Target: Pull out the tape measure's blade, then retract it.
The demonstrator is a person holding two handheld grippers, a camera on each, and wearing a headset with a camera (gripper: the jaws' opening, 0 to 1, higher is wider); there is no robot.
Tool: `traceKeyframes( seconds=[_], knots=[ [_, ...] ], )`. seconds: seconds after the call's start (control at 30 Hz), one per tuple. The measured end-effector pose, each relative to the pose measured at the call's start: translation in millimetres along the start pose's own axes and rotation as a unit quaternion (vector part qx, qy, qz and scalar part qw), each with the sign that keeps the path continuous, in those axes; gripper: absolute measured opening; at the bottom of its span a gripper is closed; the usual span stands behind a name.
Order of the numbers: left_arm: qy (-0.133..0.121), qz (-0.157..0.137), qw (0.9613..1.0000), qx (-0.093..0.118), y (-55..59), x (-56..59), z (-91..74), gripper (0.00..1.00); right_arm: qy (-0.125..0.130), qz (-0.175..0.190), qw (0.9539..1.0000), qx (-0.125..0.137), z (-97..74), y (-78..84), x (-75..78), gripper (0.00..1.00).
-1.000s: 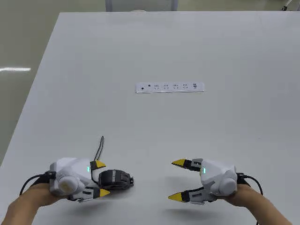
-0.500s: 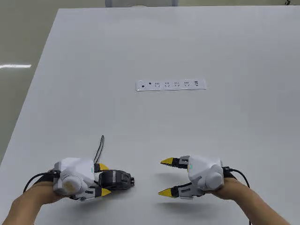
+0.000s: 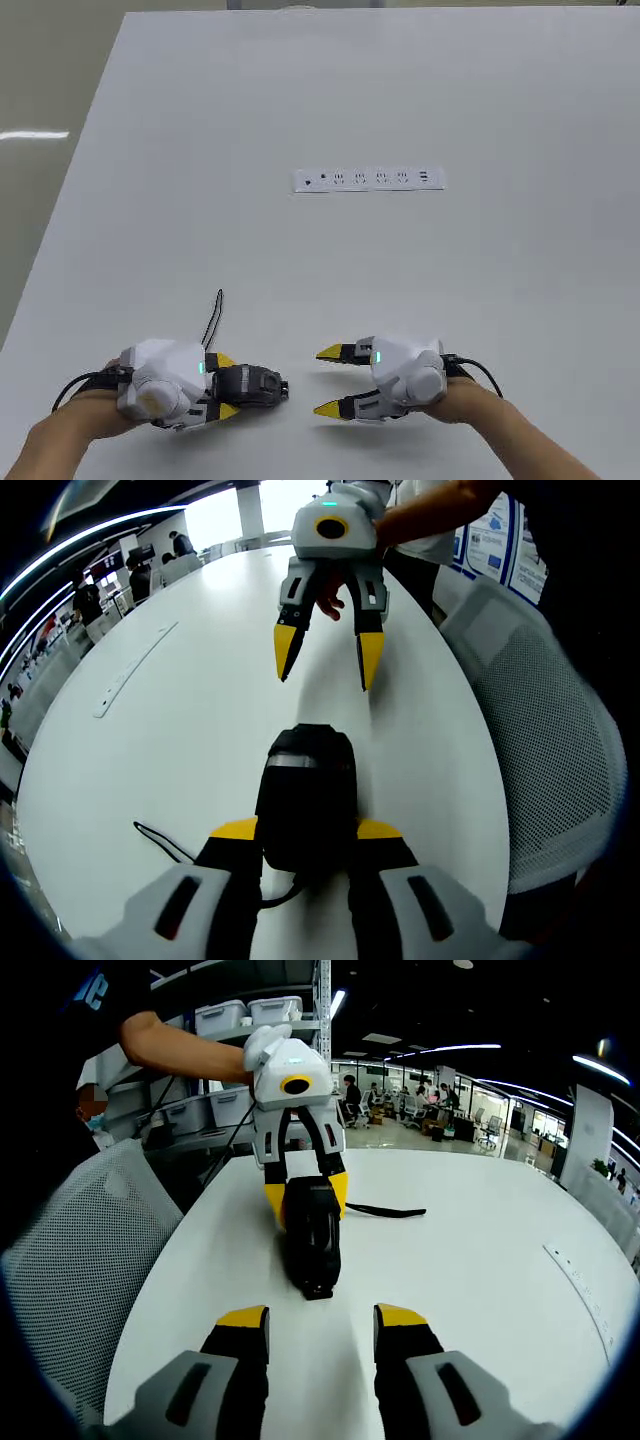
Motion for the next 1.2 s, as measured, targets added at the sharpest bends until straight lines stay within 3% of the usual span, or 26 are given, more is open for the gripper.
traceKeyframes(
  seconds=[0.67,1.2],
  knots=[
    [-0.005,-0.016,0.9998,0.011,2.1,-0.1,0.3,0.28,-0.024,0.006,0.9997,0.000,38.3,5.0,2.9,0.27],
    [-0.001,-0.017,0.9996,0.025,2.7,-0.3,0.2,0.28,-0.035,-0.006,0.9994,-0.005,48.7,11.7,4.2,0.17]
  ],
)
Point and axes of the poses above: the centre of the closed fingertips' face, and the gripper's own axes: z roughly forward along the fingers, x roughly to its right, y roughly out of its underside, the point moved 5 cm from there along -z, roughly backward along the fingers, and after that the axes turned 5 degrees about x, right-handed, at the moved point
